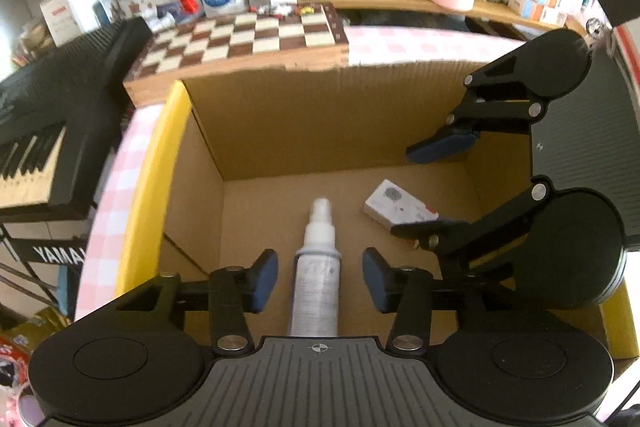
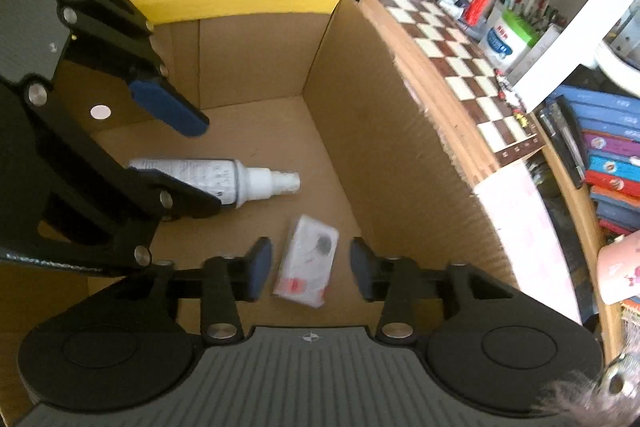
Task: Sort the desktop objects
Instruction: 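Lower both tools into the yellow box and open them, releasing both items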
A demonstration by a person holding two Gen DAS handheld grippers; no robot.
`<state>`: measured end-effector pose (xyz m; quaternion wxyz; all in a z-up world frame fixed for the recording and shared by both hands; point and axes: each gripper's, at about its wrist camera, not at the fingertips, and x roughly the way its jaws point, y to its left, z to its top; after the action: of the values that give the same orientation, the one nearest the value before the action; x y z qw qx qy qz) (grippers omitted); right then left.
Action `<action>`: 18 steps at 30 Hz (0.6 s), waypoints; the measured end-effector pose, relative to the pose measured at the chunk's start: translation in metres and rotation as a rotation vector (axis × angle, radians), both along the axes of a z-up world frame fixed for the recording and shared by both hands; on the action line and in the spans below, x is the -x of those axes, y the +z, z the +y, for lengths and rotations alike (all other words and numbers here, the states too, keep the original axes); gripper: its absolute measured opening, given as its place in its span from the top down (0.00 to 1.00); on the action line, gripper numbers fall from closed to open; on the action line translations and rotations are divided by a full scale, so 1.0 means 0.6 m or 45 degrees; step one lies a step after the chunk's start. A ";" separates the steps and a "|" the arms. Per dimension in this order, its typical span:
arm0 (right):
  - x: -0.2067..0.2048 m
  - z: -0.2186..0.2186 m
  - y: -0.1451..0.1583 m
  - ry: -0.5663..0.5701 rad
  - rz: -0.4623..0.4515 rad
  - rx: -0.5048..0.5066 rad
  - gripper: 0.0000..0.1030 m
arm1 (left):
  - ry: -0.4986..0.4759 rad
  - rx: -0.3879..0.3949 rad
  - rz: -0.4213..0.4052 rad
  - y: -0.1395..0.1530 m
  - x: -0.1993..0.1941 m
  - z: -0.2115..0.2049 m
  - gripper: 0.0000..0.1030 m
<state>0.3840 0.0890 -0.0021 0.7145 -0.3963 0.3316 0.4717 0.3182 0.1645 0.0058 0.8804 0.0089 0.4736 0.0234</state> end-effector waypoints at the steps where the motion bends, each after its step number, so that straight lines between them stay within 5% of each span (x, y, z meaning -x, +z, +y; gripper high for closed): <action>1: 0.002 -0.002 0.003 -0.001 -0.011 -0.007 0.54 | 0.003 0.001 -0.025 0.006 0.005 -0.001 0.47; 18: 0.056 -0.089 0.100 -0.196 -0.147 -0.241 0.49 | 0.073 0.019 -0.330 0.097 0.101 -0.014 0.30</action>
<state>0.3506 0.0357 0.0581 0.8006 -0.3269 0.2735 0.4210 0.2576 0.1559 0.0638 0.9331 -0.0145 0.3562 0.0461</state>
